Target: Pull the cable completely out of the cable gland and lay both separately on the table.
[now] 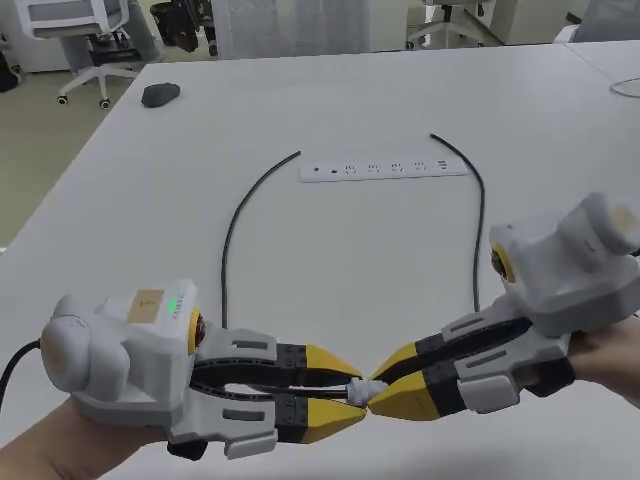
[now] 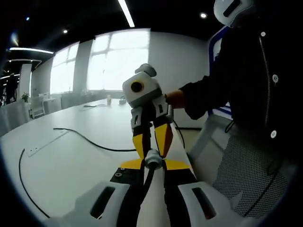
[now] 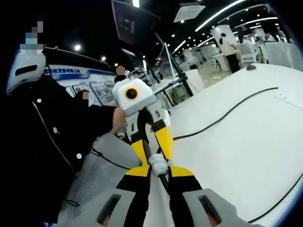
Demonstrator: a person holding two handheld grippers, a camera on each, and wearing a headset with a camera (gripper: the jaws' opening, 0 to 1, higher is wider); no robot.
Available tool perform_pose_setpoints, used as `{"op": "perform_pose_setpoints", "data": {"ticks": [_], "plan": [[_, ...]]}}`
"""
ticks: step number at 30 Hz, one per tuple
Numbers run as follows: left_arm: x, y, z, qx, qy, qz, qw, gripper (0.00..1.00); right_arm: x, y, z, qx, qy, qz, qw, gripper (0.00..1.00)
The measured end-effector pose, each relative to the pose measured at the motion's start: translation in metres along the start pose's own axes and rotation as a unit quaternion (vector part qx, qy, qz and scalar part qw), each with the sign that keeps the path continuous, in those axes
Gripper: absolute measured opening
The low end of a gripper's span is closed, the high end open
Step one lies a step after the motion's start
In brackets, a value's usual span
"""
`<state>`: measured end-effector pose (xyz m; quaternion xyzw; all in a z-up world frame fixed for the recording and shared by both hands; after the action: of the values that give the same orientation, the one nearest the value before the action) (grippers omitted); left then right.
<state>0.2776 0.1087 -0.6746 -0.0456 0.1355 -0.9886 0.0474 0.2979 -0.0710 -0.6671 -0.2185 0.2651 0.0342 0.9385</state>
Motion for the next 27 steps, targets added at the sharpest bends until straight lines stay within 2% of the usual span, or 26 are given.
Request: {"op": "perform_pose_setpoints", "data": {"ticks": [3,5,9,11,13,15,16,17,19,20,22,24,25,27], "plan": [[0.001,0.001,0.001,-0.001,0.005,0.0,1.0,0.15,0.0,0.0,-0.001,-0.001,0.012,0.005,0.9999,0.09],[0.002,0.001,0.001,-0.001,0.007,-0.001,1.0,0.15,-0.002,0.0,-0.001,-0.004,0.004,0.004,1.0,0.09],[0.003,0.002,0.001,-0.004,0.007,-0.003,1.0,0.15,-0.007,-0.001,-0.001,-0.012,-0.051,-0.011,0.9986,0.08],[0.002,0.002,0.001,-0.003,0.003,0.003,1.0,0.15,-0.008,-0.001,0.0,-0.009,-0.082,-0.026,0.9963,0.08],[0.002,0.001,0.001,0.001,-0.005,0.004,1.0,0.15,-0.01,-0.002,0.001,-0.008,-0.097,-0.036,0.9946,0.08],[0.001,0.001,0.001,0.0,-0.018,0.004,0.9998,0.15,-0.012,-0.002,0.001,-0.01,-0.117,-0.043,0.9921,0.07],[0.001,0.001,0.001,0.001,-0.018,0.007,0.9998,0.15,-0.012,-0.001,0.001,-0.013,-0.137,-0.055,0.9889,0.07],[0.001,0.002,0.001,-0.001,-0.027,0.005,0.9996,0.15,-0.013,-0.001,0.0,-0.017,-0.14,-0.053,0.9886,0.07],[0.0,0.002,0.0,-0.002,-0.039,0.007,0.9992,0.15,-0.013,-0.001,0.0,-0.022,-0.161,-0.065,0.9845,0.07],[0.0,0.002,-0.001,-0.002,-0.046,0.006,0.9989,0.15,-0.014,0.0,0.0,-0.024,-0.16,-0.065,0.9846,0.07],[0.0,0.002,-0.002,-0.003,-0.054,0.008,0.9985,0.15,-0.014,0.001,0.0,-0.028,-0.175,-0.072,0.9815,0.07],[-0.001,0.002,-0.002,-0.002,-0.068,0.008,0.9976,0.15,-0.015,0.001,0.0,-0.031,-0.199,-0.081,0.9763,0.07],[-0.001,0.002,-0.003,-0.003,-0.073,0.008,0.9973,0.15,-0.016,0.002,-0.001,-0.033,-0.202,-0.08,0.9755,0.07],[-0.001,0.001,-0.004,-0.002,-0.08,0.01,0.9967,0.15,-0.016,0.003,0.0,-0.037,-0.225,-0.088,0.9698,0.07]]}}
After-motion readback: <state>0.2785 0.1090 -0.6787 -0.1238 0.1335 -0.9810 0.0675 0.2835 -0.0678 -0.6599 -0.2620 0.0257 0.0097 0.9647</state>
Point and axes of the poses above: the centre of the closed fingertips' face, and the gripper's own axes: y roughly forward along the fingers, x roughly to its right, z roughly out of its top, the point moved 10 cm from there along -y, roughly backward along the fingers, and after that the axes turned 3 degrees about -x, right-handed, at the moved point
